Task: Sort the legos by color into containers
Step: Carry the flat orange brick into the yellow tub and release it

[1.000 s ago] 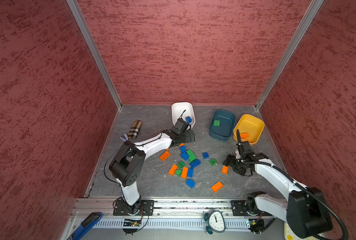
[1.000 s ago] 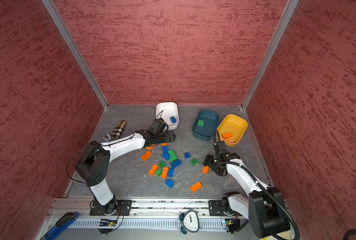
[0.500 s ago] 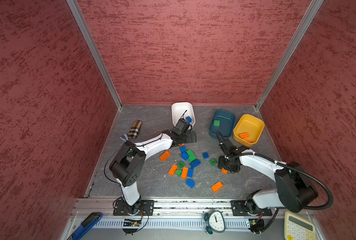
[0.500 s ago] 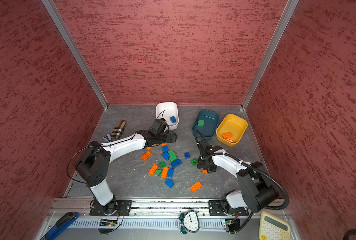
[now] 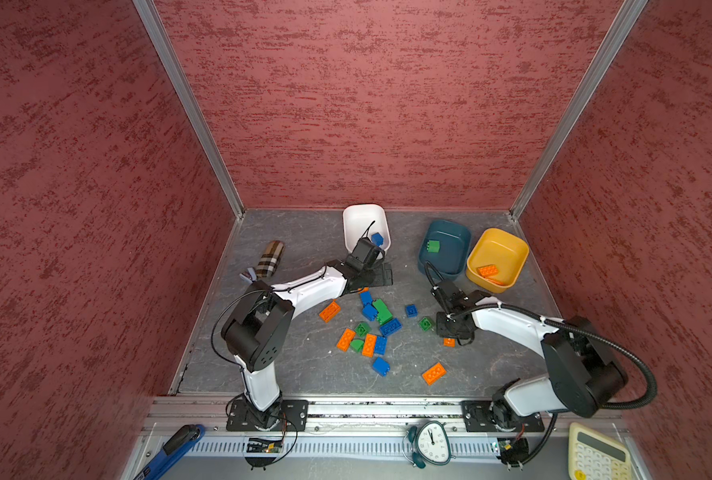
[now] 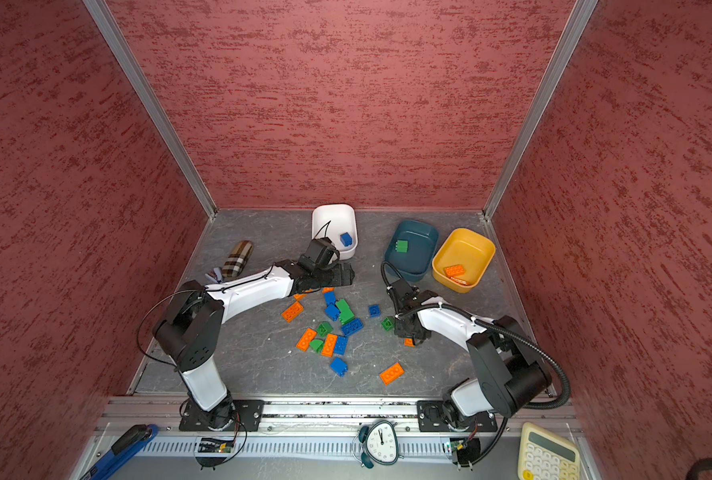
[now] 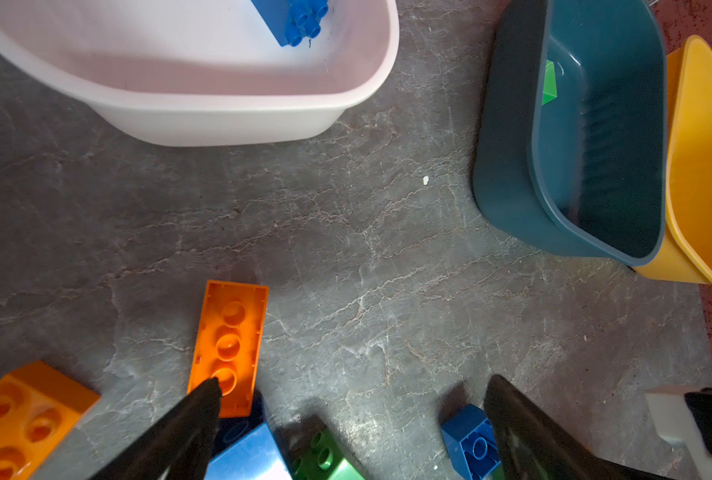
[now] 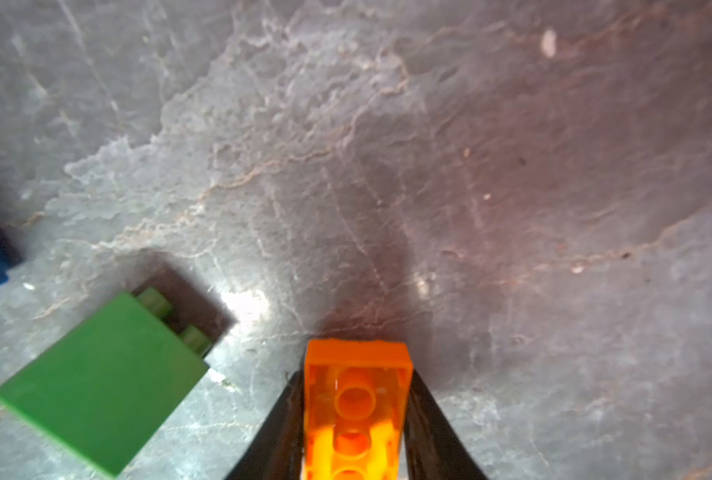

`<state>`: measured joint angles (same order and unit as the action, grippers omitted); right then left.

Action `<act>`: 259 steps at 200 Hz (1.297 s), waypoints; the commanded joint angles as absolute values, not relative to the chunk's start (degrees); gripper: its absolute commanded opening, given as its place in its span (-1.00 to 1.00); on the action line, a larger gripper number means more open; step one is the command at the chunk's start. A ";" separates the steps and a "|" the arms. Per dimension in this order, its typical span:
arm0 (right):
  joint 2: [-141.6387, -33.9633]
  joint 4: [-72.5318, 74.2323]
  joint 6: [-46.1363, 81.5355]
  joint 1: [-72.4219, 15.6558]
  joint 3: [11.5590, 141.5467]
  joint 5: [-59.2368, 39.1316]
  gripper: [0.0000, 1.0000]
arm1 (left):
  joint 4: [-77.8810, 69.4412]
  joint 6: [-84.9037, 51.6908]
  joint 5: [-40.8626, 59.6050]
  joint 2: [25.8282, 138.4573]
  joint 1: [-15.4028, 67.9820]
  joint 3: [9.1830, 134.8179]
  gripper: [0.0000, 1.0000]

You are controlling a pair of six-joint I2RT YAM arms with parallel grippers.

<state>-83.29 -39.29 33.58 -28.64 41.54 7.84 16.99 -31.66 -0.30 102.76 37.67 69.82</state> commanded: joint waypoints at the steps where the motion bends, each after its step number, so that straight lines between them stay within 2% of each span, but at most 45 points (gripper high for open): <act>1: -80.76 -37.62 31.99 -27.08 40.26 11.16 -0.31 | 18.03 -30.76 -1.19 104.11 37.96 71.45 0.99; 39: -77.97 -35.22 28.30 -22.94 39.88 8.67 -0.45 | 19.02 -30.67 -1.41 104.23 37.89 72.43 0.99; 79: -71.03 -28.99 24.20 -20.45 39.99 7.28 -0.44 | 20.46 -30.76 -2.06 104.28 38.25 73.45 0.99; 142: -66.71 -11.82 22.69 -9.91 39.27 2.69 -0.44 | 26.32 -30.76 -4.20 105.51 40.57 77.21 0.99; 186: -68.72 0.35 25.39 0.36 38.54 0.45 -0.43 | 29.38 -31.51 -6.46 106.85 42.23 79.79 0.99; 230: -77.02 6.49 22.38 8.48 41.69 1.80 -0.42 | 29.62 -30.93 -6.31 106.17 43.69 79.67 0.99; 259: -84.81 5.38 20.30 11.56 46.54 2.85 -0.38 | 30.21 -31.36 -6.80 105.91 43.69 78.99 0.99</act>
